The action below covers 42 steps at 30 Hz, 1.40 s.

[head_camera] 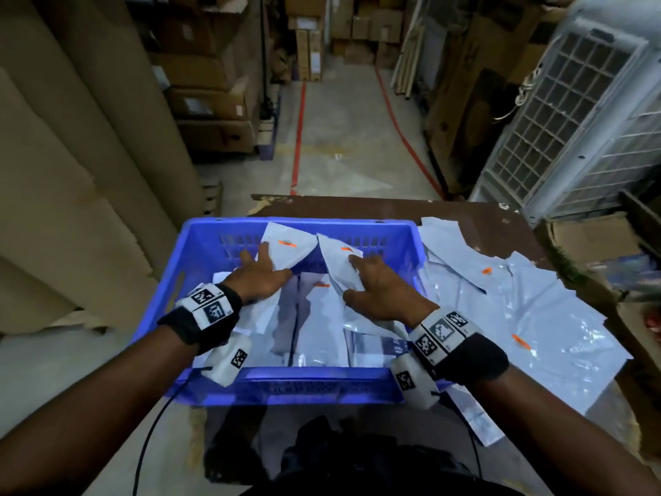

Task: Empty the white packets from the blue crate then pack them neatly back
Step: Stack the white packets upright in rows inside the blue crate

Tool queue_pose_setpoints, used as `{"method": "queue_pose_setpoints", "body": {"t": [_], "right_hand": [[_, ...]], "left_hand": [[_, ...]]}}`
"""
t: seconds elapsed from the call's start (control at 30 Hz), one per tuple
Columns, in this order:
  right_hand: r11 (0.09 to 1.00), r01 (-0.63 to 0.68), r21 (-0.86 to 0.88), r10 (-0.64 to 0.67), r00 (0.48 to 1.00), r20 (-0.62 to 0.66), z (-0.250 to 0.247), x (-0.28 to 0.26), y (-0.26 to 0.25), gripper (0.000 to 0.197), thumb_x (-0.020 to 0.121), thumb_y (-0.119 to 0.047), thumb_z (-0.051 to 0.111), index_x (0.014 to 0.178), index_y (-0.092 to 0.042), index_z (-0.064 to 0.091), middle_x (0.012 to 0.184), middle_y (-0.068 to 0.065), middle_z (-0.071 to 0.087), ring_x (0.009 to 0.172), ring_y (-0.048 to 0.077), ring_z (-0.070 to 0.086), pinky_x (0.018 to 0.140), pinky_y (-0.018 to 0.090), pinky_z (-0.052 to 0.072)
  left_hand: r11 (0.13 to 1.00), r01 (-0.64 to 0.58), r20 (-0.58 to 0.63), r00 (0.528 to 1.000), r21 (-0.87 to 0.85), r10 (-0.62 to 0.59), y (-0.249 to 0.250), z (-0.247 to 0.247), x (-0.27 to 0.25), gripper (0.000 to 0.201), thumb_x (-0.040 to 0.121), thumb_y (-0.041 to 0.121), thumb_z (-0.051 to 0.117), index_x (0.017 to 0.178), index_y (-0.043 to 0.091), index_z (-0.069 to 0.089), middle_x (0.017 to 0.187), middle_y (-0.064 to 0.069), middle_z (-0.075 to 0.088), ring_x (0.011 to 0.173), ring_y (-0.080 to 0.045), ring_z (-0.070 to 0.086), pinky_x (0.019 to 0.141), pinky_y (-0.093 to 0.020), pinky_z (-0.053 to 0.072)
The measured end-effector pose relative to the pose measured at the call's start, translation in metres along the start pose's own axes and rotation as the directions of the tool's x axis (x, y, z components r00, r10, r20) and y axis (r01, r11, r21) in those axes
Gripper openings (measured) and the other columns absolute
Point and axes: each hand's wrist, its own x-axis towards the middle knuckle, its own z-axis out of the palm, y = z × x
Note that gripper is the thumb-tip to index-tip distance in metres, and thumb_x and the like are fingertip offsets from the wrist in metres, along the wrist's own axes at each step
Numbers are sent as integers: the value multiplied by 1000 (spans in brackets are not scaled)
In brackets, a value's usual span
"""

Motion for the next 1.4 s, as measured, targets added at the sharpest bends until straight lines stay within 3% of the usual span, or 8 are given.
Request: {"method": "queue_pose_setpoints", "body": {"t": [0.37, 0.53, 0.7, 0.93, 1.07, 1.23, 1.33, 1.4], "right_hand": [[986, -46, -158, 82, 970, 230, 39, 66, -56, 41, 88, -35, 61, 121, -11, 51, 133, 18, 50, 112, 34, 57, 88, 38, 51], [979, -20, -201, 75, 959, 273, 59, 84, -77, 57, 88, -37, 62, 135, -10, 46, 144, 20, 43, 120, 36, 54, 95, 40, 51], [977, -3, -212, 66, 955, 290, 72, 93, -93, 56, 92, -36, 62, 138, -10, 43, 152, 26, 31, 119, 36, 56, 90, 37, 50], [948, 112, -298, -10, 946, 323, 85, 97, -101, 65, 93, -46, 60, 141, -5, 43, 152, 16, 34, 134, 32, 41, 70, 34, 47], [934, 162, -317, -18, 910, 414, 81, 102, -101, 66, 96, -53, 53, 139, -4, 47, 145, 16, 47, 116, 29, 58, 39, 13, 44], [920, 156, -358, -9, 925, 381, 74, 110, -105, 63, 82, -29, 77, 134, -9, 48, 134, 17, 46, 115, 35, 56, 86, 36, 51], [936, 142, -323, 16, 898, 441, 71, 116, -106, 67, 75, -22, 84, 129, -12, 47, 128, 12, 48, 102, 29, 58, 77, 35, 50], [957, 120, -264, 21, 879, 476, 74, 120, -103, 64, 70, -22, 88, 118, -15, 47, 111, 6, 53, 74, 20, 57, 62, 34, 51]], "left_hand": [[966, 196, -16, 980, 168, -196, -49, -1, 17, 85, 98, 49, 43, 156, 14, -8, 158, -30, 0, 146, -43, 17, 116, -39, 19], [937, 250, -49, 968, 243, -246, -55, -3, 21, 87, 98, 51, 42, 156, 8, -7, 155, -32, 16, 141, -44, 28, 115, -45, 25], [920, 128, 13, 990, 370, -143, -49, 1, 22, 67, 104, 34, 36, 152, -4, 10, 153, -30, 29, 138, -42, 37, 113, -47, 29], [778, -113, 316, 942, 619, -115, -37, -13, 33, 44, 100, 35, 51, 137, 13, 54, 142, -9, 51, 134, -23, 45, 105, -29, 35], [754, -159, 345, 934, 638, -96, -41, -19, 41, 37, 88, 28, 69, 122, 16, 65, 114, -2, 64, 104, -18, 63, 68, -11, 42], [676, -181, 234, 972, 714, 13, -56, -15, 46, 50, 84, 17, 63, 132, 9, 49, 111, -7, 63, 109, -29, 61, 77, -32, 47], [676, -185, 248, 969, 713, 3, -54, -18, 46, 49, 86, 16, 63, 132, 5, 50, 126, -14, 60, 116, -31, 58, 84, -37, 46], [696, -183, 293, 955, 694, -41, -53, -21, 50, 25, 79, 14, 69, 104, 10, 65, 104, -11, 68, 94, -27, 66, 80, -36, 53]]}}
